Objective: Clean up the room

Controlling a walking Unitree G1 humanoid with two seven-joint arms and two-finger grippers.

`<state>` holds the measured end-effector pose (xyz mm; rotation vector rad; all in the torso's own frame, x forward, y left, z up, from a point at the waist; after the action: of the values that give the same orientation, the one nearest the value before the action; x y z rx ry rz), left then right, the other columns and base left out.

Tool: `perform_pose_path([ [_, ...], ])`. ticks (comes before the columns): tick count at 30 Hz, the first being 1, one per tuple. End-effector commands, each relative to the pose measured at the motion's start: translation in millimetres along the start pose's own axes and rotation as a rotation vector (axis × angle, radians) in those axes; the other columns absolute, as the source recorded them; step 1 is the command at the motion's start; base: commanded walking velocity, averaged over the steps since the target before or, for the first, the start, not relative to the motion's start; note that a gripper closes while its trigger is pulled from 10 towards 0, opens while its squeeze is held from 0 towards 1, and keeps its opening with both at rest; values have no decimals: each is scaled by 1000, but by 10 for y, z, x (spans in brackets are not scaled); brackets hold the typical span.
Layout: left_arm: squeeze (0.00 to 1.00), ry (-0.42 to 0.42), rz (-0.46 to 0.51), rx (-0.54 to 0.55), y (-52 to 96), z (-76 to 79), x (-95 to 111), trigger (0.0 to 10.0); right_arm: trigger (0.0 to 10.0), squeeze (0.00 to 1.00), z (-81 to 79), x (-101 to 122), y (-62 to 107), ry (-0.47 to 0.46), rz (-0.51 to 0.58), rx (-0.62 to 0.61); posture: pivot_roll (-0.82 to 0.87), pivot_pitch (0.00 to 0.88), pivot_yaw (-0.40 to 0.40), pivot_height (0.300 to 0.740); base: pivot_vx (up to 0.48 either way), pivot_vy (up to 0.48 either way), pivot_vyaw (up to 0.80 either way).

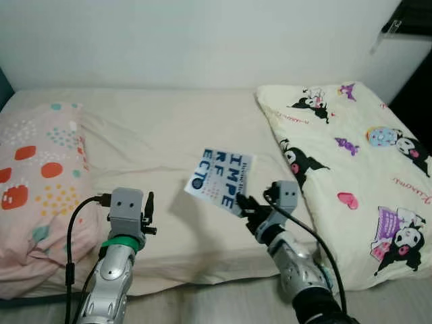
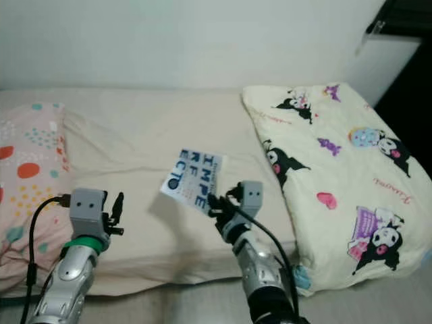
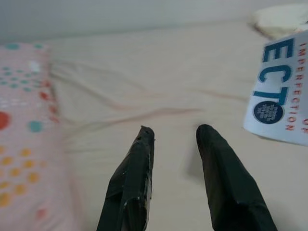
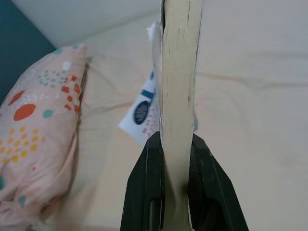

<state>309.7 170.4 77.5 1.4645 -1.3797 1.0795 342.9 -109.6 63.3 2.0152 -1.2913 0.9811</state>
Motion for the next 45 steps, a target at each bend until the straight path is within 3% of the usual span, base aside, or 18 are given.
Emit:
perform_pose_path([
  [1, 0, 10, -25, -3, 20, 5, -54, 10000, 10000, 0, -59, 10, -28, 7, 9, 29, 55, 0, -12, 740, 0, 480, 0],
  [8, 0, 5, -24, -5, 7, -6, -43, 10000, 10000, 0, -60, 6, -32, -3, 11, 30, 59, 0, -9, 740, 0, 447, 0],
  [11, 0, -54, -31, -14, -4, -27, -37, 10000, 10000, 0, -66, 5, -36, -6, 13, 31, 62, 0, -6, 740, 0, 0, 0],
  [19, 0, -66, -76, 9, -17, -90, -100, 10000, 10000, 0, -68, 7, -42, -16, 18, 31, 63, 0, 2, 740, 0, -472, 0],
  [34, 0, -63, -110, 9, -9, -64, -152, 10000, 10000, 0, -24, -21, -46, -33, 5, -5, 64, 0, -2, 740, 0, 0, 0],
  [36, 0, -64, -117, -2, 0, -42, -165, 10000, 10000, 0, 71, 7, -51, -68, 20, -87, 65, 0, -7, 740, 0, 0, 0],
  [45, 0, -61, -117, -13, 7, -19, -167, 10000, 10000, 0, 89, -15, -67, -176, -8, -86, 64, 0, -6, 740, 0, 0, 0],
])
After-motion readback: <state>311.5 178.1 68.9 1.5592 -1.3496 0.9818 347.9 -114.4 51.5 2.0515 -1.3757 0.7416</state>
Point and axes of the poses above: a point about 5 cm out from each wrist's last joint towards the gripper, its own y axis pointing back from the gripper into the wrist, its own x axis along the axis of the wrist's last joint, z = x × y, the point moved 2 cm from there along -y, pointing out of the wrist towards the gripper, and after that the axes turned 11 degrees about -y, right-handed, at the moved point
